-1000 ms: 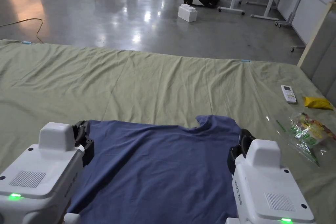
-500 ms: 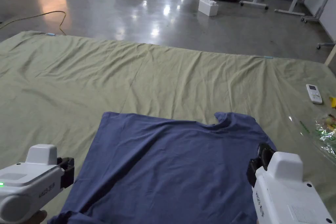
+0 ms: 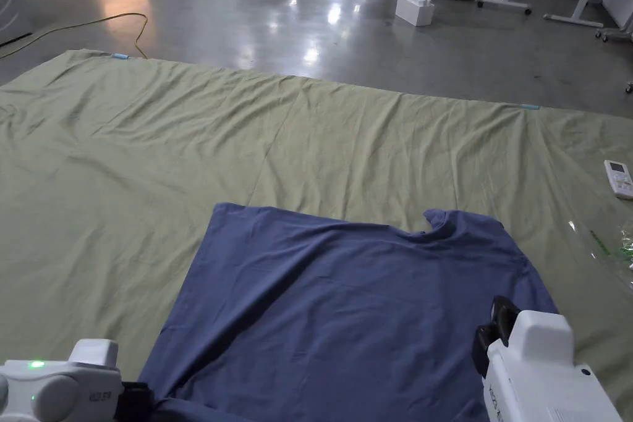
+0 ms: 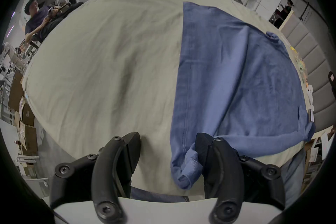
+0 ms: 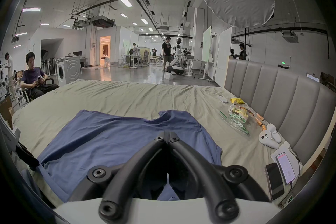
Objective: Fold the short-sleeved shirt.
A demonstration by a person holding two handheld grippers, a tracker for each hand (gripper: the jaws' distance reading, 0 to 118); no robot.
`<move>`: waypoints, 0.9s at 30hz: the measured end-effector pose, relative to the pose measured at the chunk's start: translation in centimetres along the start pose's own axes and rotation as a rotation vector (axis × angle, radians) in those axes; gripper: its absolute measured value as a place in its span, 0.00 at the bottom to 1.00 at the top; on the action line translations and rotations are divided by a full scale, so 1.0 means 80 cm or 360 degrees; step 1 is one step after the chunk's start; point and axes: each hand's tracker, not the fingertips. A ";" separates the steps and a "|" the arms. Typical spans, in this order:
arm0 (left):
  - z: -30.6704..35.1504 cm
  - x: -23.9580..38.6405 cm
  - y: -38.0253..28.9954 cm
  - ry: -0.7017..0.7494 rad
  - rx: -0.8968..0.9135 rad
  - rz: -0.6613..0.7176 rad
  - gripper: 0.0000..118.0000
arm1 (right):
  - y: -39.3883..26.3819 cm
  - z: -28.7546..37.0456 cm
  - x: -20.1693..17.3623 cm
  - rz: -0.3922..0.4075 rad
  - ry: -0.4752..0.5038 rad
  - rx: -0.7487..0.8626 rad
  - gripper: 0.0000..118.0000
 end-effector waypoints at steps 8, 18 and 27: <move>0.001 0.007 -0.007 0.0002 -0.0034 -0.0025 0.54 | -0.009 0.002 0.001 0.0004 0.0006 -0.0043 0.01; 0.004 0.029 -0.015 0.0002 0.0055 -0.0093 0.05 | -0.017 0.005 0.000 0.0012 0.0023 -0.0074 0.01; 0.049 -0.002 -0.013 -0.0045 0.0179 -0.0082 0.05 | -0.023 0.014 0.028 0.0031 -0.0001 -0.0134 0.01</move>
